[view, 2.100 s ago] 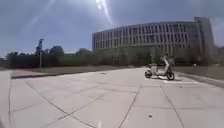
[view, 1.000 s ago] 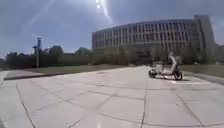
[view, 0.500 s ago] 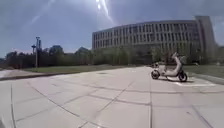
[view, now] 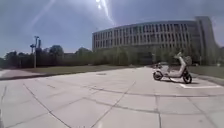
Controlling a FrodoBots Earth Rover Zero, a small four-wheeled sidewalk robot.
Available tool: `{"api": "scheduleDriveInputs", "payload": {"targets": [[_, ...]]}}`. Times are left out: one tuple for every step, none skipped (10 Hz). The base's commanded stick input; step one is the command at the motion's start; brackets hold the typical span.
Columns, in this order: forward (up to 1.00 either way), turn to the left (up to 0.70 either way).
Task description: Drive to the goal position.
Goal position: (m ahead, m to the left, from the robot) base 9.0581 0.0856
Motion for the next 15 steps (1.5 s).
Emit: {"api": "scheduleDriveInputs", "payload": {"targets": [[0.50, 0.00], [0.50, 0.00], [0.50, 0.00], [0.50, 0.00], [0.50, 0.00], [0.50, 0.00], [0.50, 0.00], [0.50, 0.00], [0.50, 0.00], [0.50, -0.02], [0.50, -0.15], [0.50, -0.27], [0.50, -0.39], [0.50, 0.00], [0.50, 0.00]]}}
